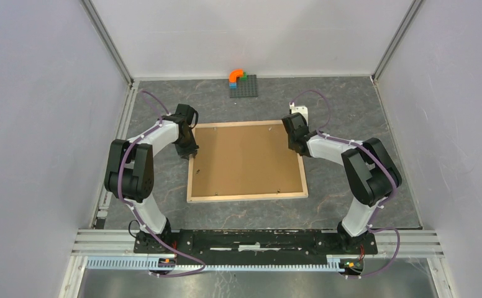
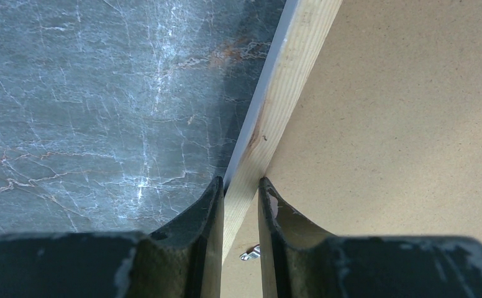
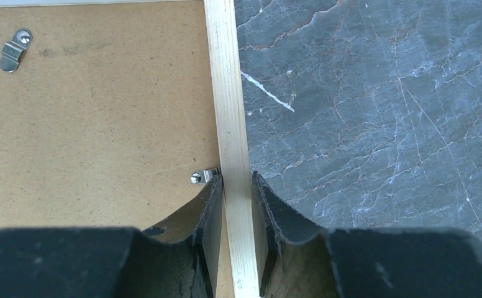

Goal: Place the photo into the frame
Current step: Install the photo frame at the center of the board.

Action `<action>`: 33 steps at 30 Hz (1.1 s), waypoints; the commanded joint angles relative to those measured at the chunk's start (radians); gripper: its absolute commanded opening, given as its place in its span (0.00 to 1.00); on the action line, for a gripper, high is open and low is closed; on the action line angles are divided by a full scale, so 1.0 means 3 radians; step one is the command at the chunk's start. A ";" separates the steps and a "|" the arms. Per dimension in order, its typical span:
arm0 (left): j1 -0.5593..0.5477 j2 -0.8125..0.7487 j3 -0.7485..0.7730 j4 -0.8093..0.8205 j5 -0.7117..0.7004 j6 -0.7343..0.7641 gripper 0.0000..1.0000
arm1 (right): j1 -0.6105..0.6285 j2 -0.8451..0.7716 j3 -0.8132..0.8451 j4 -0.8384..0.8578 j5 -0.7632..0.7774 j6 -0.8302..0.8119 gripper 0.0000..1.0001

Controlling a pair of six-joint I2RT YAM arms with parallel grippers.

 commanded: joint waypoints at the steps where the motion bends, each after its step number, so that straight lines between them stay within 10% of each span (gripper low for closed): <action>1: -0.0046 0.0021 0.0067 0.0054 0.0276 -0.0030 0.02 | -0.0050 0.0098 -0.0095 -0.0094 0.0034 -0.0079 0.31; 12: -0.0047 0.0045 0.0098 0.0055 0.0257 0.0045 0.02 | -0.0051 -0.0470 -0.0506 -0.0009 -0.0925 -0.0229 0.69; 22: 0.0051 0.0414 0.0489 -0.0006 0.0844 0.0303 0.07 | -0.0012 -0.1124 -0.1326 0.0574 -0.2139 -0.0040 0.76; 29: 0.0135 -0.0421 0.0331 0.0066 0.0770 0.0240 0.82 | -0.0018 -0.1649 -0.1226 0.0159 -0.1363 -0.0569 0.98; 33: 0.0085 -0.1057 -0.0067 0.0101 0.0958 0.0125 1.00 | -0.0072 -0.1645 -0.0995 0.0276 -0.1055 -0.0679 0.98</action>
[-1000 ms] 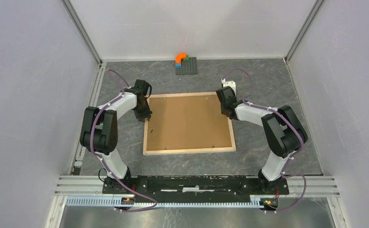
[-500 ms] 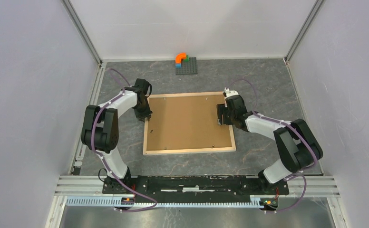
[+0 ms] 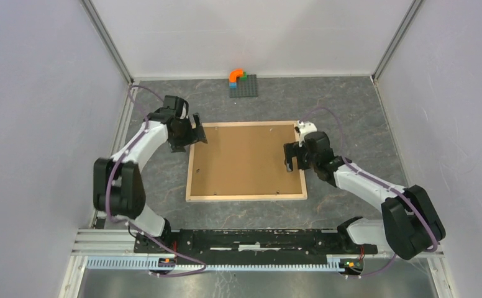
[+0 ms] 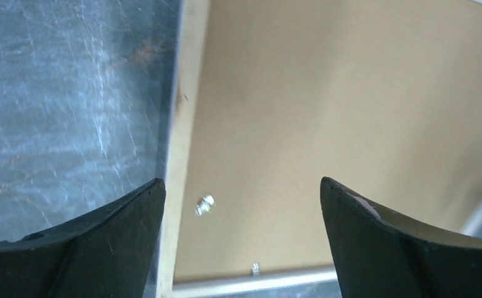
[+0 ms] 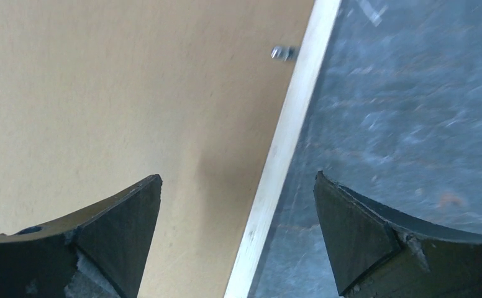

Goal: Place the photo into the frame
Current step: Install the photo frame at the center of the board, then adjust the photo frame at the center of the board.

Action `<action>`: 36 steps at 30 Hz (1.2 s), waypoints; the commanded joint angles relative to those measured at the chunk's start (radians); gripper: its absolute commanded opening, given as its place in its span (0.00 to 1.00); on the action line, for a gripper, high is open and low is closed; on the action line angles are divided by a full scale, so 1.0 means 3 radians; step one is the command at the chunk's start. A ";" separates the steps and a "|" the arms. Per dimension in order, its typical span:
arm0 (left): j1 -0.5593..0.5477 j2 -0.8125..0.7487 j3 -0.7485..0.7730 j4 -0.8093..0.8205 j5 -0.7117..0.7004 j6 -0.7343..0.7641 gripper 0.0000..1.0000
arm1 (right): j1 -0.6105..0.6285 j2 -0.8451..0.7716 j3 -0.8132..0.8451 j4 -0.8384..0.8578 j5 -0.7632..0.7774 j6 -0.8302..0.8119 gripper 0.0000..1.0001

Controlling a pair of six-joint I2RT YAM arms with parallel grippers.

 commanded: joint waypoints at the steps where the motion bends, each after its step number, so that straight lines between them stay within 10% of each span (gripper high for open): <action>1: -0.0091 -0.0909 -0.0404 0.0161 0.0349 -0.0166 1.00 | -0.0074 0.0058 0.0405 0.0155 0.0328 -0.0307 0.98; 10: -0.1378 -0.2038 -0.1674 0.0526 0.0502 -0.1256 1.00 | -0.0467 0.1467 0.1818 0.0355 -0.0760 -0.0407 0.97; 17: -0.2095 -0.1864 -0.1969 0.1066 0.0513 -0.1763 1.00 | -0.0483 0.2424 0.2885 -0.0050 -0.0972 -0.0391 0.96; 36: -0.1876 -0.0855 -0.1675 0.1128 0.0196 -0.1690 0.85 | -0.0535 0.2210 0.1894 0.0356 -0.1349 -0.0125 0.92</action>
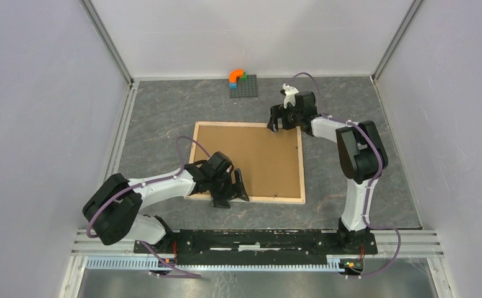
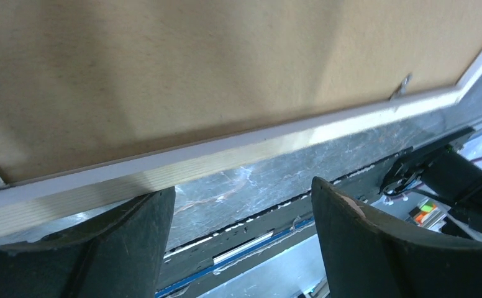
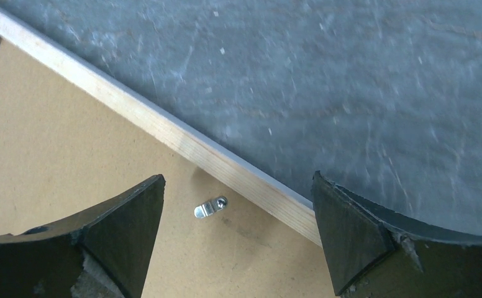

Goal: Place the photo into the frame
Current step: Adjust the photo frame at the center of the board.

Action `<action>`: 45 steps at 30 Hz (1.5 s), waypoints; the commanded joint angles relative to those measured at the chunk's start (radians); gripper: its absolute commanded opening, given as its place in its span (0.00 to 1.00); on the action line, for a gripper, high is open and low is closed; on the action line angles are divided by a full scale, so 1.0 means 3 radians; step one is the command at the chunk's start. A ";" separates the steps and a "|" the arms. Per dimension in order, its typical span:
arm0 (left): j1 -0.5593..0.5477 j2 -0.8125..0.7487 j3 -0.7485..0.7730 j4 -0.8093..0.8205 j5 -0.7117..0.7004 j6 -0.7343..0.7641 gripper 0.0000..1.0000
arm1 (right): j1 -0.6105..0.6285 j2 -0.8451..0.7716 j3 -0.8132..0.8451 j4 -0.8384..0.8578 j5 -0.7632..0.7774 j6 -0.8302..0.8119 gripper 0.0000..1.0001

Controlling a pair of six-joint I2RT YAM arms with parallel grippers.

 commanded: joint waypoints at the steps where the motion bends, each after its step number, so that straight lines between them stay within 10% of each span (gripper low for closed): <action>1: 0.0352 0.0094 0.0195 -0.0118 -0.0333 0.0194 0.85 | 0.0001 -0.0358 -0.0528 -0.0071 -0.0173 0.0228 0.91; 19: 0.1284 0.0089 0.0483 -0.0581 -0.0708 0.0942 0.52 | 0.0407 -0.2161 -0.2990 0.0653 0.0256 0.1083 0.86; 34: 0.1594 0.0627 0.1319 -0.1342 -0.0824 0.1876 0.05 | 0.0725 -0.2249 -0.2276 -0.0510 0.1435 0.0419 0.81; 45: 0.1710 0.0787 0.1159 -0.1161 -0.0579 0.1935 0.02 | 0.0771 -0.2039 -0.2275 -0.0104 0.1570 0.0173 0.72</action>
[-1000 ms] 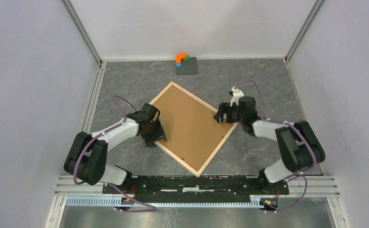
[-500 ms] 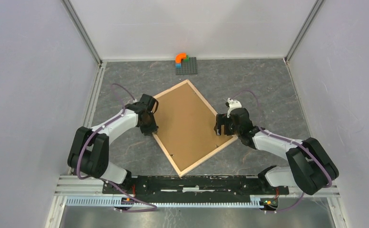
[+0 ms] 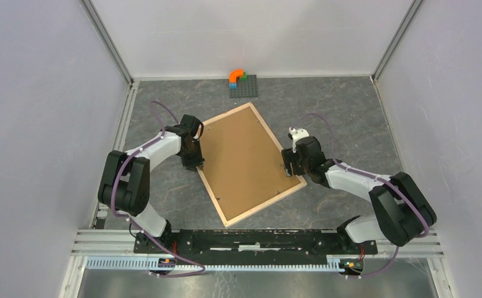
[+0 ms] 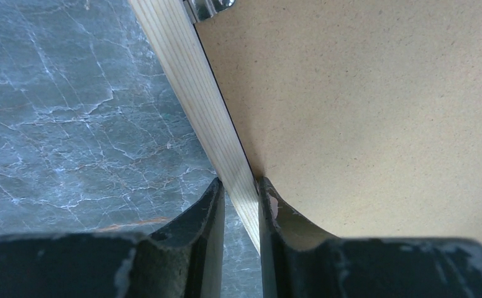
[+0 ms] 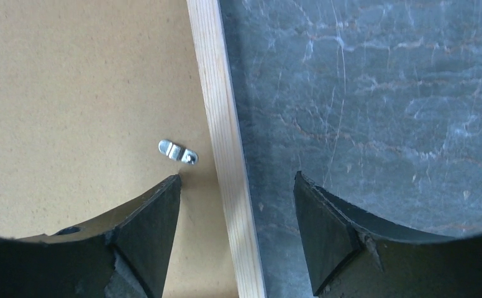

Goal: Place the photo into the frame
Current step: Adjust the photo frame at the center of the board, then install the photo frame at the center of the board.

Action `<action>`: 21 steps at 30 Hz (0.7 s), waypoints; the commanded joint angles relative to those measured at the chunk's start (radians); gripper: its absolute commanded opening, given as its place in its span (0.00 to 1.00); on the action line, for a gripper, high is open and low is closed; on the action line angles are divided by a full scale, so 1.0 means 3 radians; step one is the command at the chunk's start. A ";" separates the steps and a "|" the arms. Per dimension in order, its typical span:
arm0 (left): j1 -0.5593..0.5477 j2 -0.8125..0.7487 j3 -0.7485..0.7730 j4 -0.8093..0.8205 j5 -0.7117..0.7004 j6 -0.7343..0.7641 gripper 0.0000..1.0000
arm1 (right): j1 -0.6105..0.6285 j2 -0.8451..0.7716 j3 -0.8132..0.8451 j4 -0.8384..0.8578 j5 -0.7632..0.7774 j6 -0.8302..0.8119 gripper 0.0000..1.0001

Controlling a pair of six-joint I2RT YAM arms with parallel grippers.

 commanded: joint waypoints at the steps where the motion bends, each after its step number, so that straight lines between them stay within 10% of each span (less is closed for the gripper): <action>1: 0.0005 0.0008 0.0000 -0.0005 0.0232 0.0227 0.02 | 0.0058 0.0216 0.0114 0.0227 0.0178 -0.0146 0.72; 21: 0.0030 0.0021 0.0030 0.0009 0.0225 0.0223 0.02 | 0.0367 0.0410 0.0247 -0.0151 0.0785 0.0505 0.53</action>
